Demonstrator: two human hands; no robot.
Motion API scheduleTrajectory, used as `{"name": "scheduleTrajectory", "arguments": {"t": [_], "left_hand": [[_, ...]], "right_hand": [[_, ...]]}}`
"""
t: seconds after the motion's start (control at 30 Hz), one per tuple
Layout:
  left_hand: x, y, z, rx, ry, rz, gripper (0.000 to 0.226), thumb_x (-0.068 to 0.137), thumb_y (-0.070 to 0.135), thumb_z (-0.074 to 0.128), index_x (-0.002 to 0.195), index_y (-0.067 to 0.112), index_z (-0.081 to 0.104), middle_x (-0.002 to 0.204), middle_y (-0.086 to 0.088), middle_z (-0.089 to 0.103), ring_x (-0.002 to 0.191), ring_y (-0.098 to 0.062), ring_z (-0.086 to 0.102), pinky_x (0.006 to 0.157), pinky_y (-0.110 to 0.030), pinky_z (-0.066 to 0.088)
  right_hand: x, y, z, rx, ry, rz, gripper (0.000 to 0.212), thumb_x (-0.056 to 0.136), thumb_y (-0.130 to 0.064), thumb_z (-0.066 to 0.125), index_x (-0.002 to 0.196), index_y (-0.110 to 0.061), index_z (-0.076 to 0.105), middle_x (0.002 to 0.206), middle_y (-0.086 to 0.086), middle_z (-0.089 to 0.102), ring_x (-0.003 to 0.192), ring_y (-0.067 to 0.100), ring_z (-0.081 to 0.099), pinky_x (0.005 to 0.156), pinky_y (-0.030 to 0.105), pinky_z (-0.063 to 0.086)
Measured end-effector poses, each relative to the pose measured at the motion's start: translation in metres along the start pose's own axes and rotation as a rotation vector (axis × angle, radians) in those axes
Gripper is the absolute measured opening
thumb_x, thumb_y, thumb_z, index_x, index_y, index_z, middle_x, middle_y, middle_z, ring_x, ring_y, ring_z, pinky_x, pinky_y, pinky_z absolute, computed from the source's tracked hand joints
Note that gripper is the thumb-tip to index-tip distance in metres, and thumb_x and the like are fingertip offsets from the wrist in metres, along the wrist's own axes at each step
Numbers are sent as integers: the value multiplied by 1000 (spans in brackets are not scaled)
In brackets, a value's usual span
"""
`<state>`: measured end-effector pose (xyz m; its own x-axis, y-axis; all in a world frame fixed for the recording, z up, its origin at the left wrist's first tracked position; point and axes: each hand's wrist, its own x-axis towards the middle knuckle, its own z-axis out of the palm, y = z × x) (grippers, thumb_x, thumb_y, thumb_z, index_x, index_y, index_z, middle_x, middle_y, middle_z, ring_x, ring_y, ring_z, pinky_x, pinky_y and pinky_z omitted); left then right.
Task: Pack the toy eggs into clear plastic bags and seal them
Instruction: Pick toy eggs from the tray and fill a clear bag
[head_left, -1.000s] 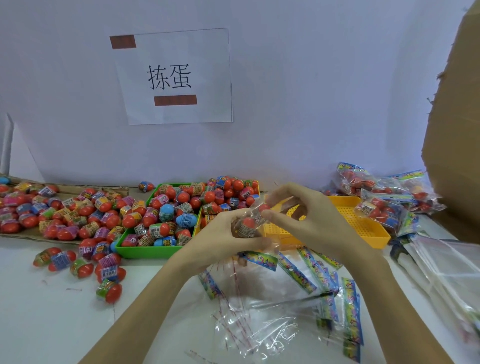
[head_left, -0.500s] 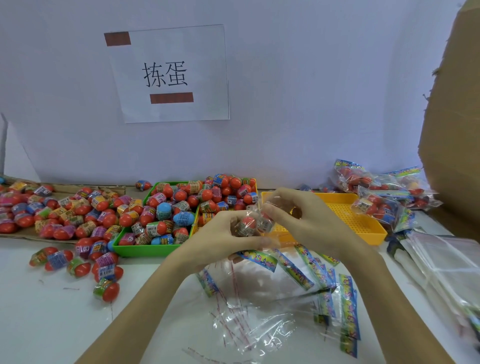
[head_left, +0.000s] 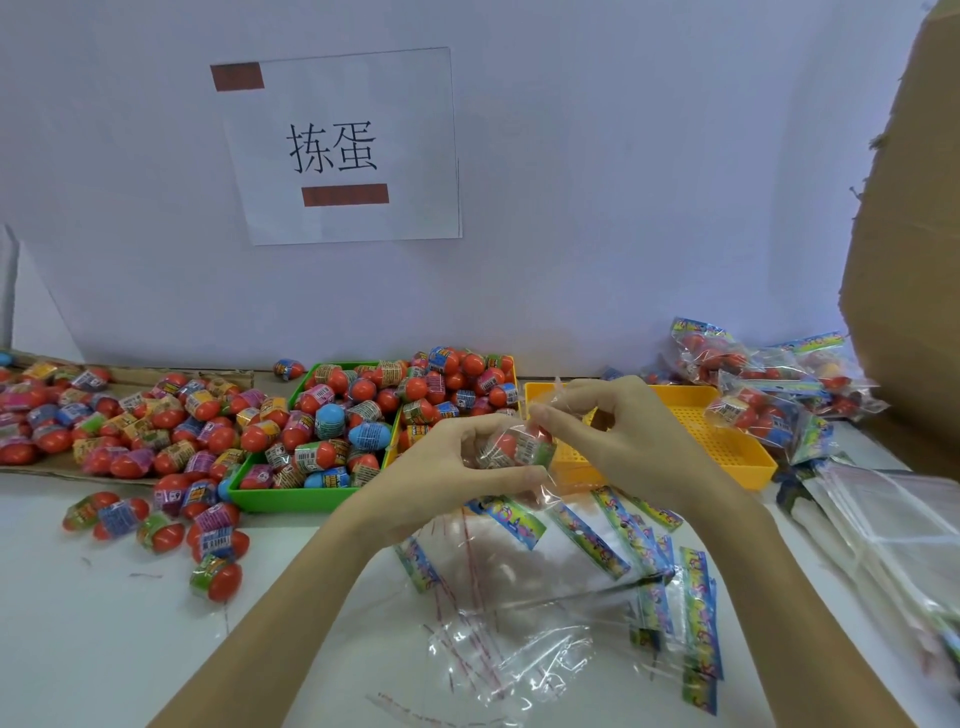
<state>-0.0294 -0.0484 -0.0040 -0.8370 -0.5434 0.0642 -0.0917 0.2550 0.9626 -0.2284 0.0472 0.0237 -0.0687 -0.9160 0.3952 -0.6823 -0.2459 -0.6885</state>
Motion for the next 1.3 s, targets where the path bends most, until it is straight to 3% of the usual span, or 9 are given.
{"name": "scheduleTrajectory", "arguments": {"t": [0.13,0.27,0.43,0.63,0.8,0.93,1.1,1.2,1.3], "left_hand": [[1,1,3,-96,-27,18,43,89,31,87,124,51,71,119,-7,80,104,-29,79,96,-26,60],[2,-1,2,-64,24,9,51,88,23,88,134,33,68,122,-5,79,108,-30,78,106,-46,58],[1,0,7,-24,73,6,53,84,18,91,132,29,70,120,-4,78,114,-26,75,109,-51,55],[3,-3,8,-29,126,37,45,87,26,87,126,42,72,118,-1,79,107,-22,77,94,-33,62],[5,-4,-2,27,296,73,39,89,22,84,123,34,71,110,-5,79,97,-42,73,93,-52,62],[6,-7,-20,-37,610,82,32,85,13,85,110,28,71,110,2,78,98,-19,77,77,-31,62],[7,-14,-32,-64,874,89,27,83,9,83,99,24,67,95,5,78,85,-12,75,69,-24,59],[7,-16,-33,-66,910,112,31,83,14,89,104,22,67,97,1,80,85,-12,78,69,-23,62],[8,-17,-33,-100,913,129,35,85,17,90,107,26,65,97,6,79,88,-9,78,68,-20,61]], "right_hand": [[-1,2,1,12,20,-16,18,98,-39,71,92,-22,76,85,-13,72,77,5,61,68,18,43],[-1,-3,2,-5,27,-28,19,98,-41,70,83,-33,78,74,-17,67,61,2,53,61,14,39],[-2,-9,6,18,41,-66,47,107,-37,55,68,-25,77,80,-18,75,52,-4,54,65,3,40],[-1,-6,12,86,15,-17,40,110,-42,47,93,-24,79,81,-10,77,77,0,68,70,19,45],[0,-7,14,183,278,-62,28,110,-40,49,113,-26,72,94,-13,80,87,9,72,67,42,52],[3,1,23,339,474,-30,19,111,-20,52,125,-24,64,98,-8,80,80,22,74,57,43,54],[2,15,57,-17,100,15,18,107,-16,57,115,-23,72,107,-10,74,98,4,67,78,23,50],[-3,10,83,-194,-199,-97,25,110,-31,51,127,-26,68,128,-11,64,117,7,58,98,29,49],[-4,3,97,-294,-244,-136,29,111,-41,44,136,-37,60,133,-9,56,113,14,57,91,35,51]]}}
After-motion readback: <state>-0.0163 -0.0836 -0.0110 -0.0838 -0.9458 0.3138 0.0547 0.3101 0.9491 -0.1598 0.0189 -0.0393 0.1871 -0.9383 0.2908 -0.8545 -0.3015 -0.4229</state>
